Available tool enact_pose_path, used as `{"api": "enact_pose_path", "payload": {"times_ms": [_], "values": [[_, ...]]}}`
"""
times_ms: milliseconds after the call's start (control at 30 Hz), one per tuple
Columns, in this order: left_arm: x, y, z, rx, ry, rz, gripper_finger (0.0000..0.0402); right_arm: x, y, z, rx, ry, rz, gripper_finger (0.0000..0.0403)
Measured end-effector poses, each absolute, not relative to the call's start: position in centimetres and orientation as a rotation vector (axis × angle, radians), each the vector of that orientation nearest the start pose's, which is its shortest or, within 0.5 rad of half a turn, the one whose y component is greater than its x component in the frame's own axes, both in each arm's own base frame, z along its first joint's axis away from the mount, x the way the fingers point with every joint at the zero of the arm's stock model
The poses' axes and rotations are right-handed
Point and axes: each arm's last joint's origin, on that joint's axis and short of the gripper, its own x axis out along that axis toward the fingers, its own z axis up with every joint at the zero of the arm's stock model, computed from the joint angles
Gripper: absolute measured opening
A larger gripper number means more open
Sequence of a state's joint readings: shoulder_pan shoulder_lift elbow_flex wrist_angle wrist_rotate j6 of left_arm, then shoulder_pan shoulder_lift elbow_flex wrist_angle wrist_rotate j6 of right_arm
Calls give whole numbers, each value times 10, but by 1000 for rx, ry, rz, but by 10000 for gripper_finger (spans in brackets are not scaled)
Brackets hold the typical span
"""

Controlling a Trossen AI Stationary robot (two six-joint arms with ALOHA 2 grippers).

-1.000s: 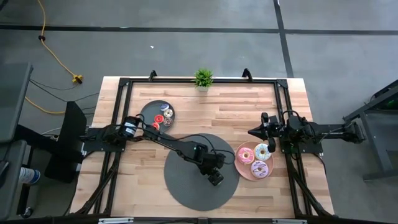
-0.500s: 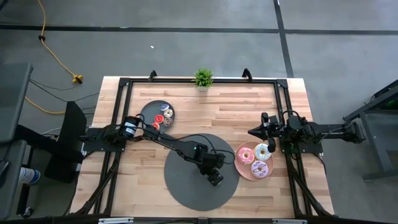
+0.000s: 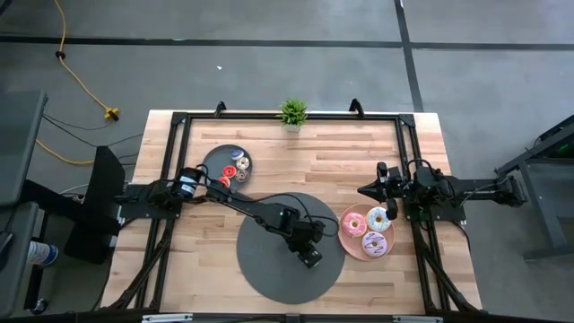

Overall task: Pick & Place donuts
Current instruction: Put the small green donut on the gray plate

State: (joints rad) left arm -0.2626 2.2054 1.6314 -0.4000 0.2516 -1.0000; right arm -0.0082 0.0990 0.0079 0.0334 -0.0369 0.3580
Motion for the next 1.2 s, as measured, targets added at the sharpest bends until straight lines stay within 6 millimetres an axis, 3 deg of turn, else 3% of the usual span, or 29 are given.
{"api": "enact_pose_path", "payload": {"times_ms": [600, 1200], "values": [[451, -129, 154, -893, 1134, 56, 57, 103, 0, 162, 359, 62, 18, 0], [452, -126, 158, -939, 1141, 33, 55, 103, 0, 162, 360, 62, 18, 0]]}}
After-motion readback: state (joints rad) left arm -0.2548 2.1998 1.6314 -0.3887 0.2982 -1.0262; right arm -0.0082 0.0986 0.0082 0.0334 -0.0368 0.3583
